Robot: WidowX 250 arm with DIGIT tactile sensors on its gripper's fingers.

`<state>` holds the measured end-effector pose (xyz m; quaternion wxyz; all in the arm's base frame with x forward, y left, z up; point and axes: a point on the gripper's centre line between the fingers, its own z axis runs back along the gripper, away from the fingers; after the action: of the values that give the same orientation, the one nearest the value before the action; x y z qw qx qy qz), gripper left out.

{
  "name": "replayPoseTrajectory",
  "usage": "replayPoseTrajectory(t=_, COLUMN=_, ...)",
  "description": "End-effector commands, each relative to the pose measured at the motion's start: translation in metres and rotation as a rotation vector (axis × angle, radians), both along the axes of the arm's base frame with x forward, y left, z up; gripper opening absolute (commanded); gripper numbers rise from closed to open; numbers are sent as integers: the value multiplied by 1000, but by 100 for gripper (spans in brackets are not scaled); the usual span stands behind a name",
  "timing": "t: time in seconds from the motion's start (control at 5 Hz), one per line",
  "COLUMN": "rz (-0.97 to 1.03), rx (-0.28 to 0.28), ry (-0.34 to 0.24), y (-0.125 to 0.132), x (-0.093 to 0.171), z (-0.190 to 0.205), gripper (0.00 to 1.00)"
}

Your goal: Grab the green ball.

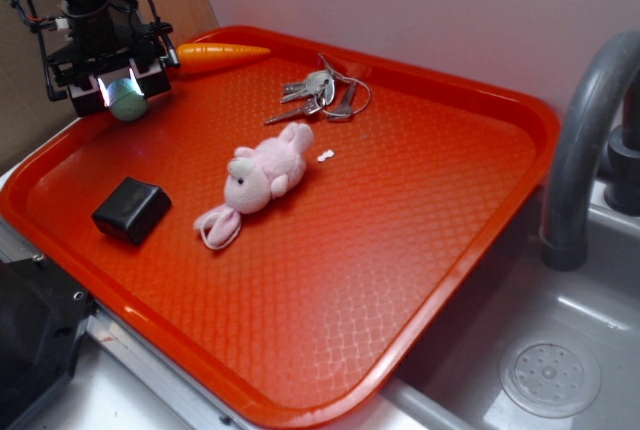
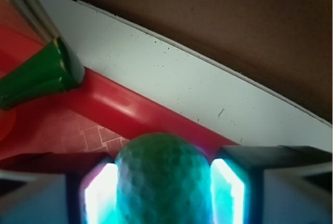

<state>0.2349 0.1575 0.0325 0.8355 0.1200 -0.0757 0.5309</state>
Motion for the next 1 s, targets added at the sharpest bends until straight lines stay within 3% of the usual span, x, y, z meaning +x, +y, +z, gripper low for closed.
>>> replayPoseTrajectory(t=0.0, rz=-80, rx=-20, ry=-56, y=-2, x=-14, z=38, gripper=0)
replayPoseTrajectory(t=0.2, rz=-202, rx=-118, ry=-38, y=-20, x=-22, z=71, gripper=0)
replayPoseTrajectory(t=0.4, rz=-450, rx=-273, ry=-40, y=-55, x=-30, z=121, gripper=0)
replayPoseTrajectory(t=0.6, rz=-687, rx=-405, ry=23, y=-93, x=-26, z=172, gripper=0)
replayPoseTrajectory(t=0.8, rz=-938, rx=-354, ry=53, y=-136, x=-26, z=222, gripper=0)
